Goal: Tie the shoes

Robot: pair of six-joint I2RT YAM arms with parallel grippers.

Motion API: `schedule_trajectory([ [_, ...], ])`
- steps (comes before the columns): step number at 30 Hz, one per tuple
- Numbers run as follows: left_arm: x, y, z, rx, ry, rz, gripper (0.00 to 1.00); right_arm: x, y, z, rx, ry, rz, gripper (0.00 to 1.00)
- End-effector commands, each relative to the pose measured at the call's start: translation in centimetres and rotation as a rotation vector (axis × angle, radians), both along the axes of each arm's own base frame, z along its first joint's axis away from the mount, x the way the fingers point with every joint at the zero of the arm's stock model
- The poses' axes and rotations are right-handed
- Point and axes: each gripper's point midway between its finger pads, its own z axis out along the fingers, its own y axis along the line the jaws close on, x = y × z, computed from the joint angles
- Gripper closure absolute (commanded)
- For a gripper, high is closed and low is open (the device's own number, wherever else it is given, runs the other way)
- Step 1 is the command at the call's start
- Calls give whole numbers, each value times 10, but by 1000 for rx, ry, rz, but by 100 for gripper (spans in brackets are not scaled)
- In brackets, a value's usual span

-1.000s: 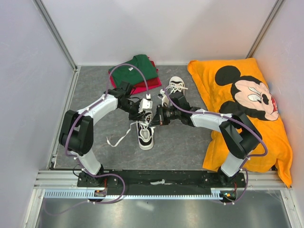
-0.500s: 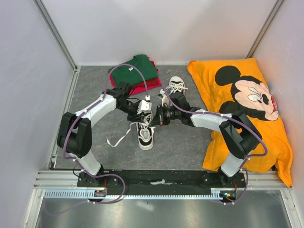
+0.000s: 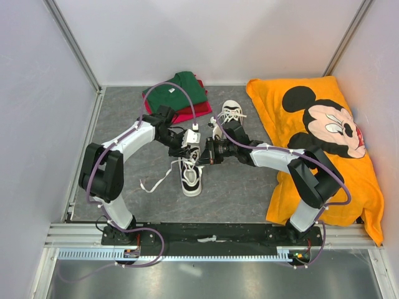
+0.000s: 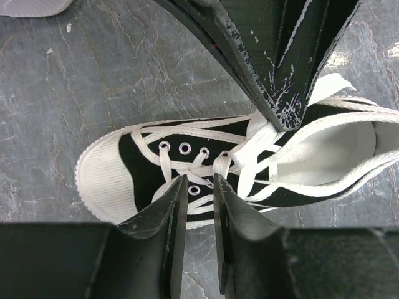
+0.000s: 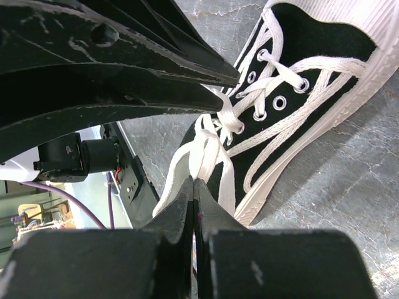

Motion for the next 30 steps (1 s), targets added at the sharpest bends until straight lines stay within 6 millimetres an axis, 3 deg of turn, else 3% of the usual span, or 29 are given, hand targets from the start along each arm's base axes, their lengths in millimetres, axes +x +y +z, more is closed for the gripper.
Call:
schedule_trajectory([
  [1,8,-5,12,-28,-51,-29,69,5,3,5,15,-17,-3,100],
  [5,5,-8,19,-57,-38,-23,63,5,3,3,13,-12,-3,100],
  [14,-2,-8,22,-74,-22,-44,62,5,3,3,15,-12,-1,100],
  [30,8,-1,-2,3,-15,-39,68,6,4,4,16,-10,-5,100],
])
